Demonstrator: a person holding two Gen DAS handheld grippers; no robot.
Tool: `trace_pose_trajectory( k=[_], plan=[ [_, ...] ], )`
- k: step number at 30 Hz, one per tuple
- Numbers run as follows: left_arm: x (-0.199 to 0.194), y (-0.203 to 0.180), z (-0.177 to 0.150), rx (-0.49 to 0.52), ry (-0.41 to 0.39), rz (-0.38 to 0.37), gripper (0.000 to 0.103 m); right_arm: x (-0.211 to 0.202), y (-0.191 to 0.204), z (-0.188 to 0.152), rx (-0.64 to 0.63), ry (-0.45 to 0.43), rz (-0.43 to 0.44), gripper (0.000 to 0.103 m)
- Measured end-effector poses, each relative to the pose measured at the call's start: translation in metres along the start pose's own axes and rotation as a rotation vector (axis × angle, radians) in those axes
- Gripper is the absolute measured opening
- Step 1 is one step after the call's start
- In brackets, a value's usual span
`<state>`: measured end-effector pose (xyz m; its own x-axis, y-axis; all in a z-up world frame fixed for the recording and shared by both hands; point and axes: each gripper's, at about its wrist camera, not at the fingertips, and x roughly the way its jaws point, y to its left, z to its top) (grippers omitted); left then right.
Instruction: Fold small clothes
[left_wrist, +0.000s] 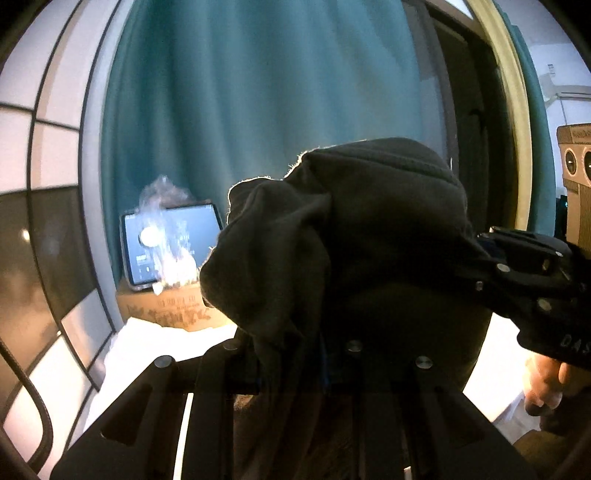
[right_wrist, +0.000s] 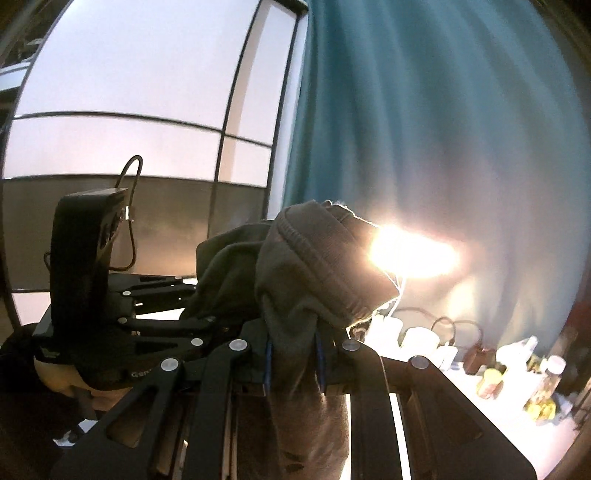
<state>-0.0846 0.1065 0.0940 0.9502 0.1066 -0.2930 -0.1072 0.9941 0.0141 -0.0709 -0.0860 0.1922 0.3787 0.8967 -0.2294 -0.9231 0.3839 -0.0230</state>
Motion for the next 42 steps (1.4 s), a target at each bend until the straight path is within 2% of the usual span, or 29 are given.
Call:
trace_pose_trajectory(
  k=[10,19,31,42],
  plan=[
    [0.04,0.015,-0.009,-0.019,0.052,-0.039,0.019,0.042,-0.028,-0.015,0.061,0.069,-0.014,0.019],
    [0.085,0.021,-0.018,-0.029,0.129,-0.07,0.019,0.086,-0.072,-0.04,0.157,0.15,-0.044,0.019],
    [0.153,0.031,-0.041,-0.036,0.287,-0.064,0.02,0.145,-0.11,-0.078,0.23,0.264,-0.041,0.019],
    [0.205,0.042,-0.063,-0.097,0.424,-0.08,0.02,0.201,-0.142,-0.121,0.294,0.384,-0.021,0.019]
  ],
)
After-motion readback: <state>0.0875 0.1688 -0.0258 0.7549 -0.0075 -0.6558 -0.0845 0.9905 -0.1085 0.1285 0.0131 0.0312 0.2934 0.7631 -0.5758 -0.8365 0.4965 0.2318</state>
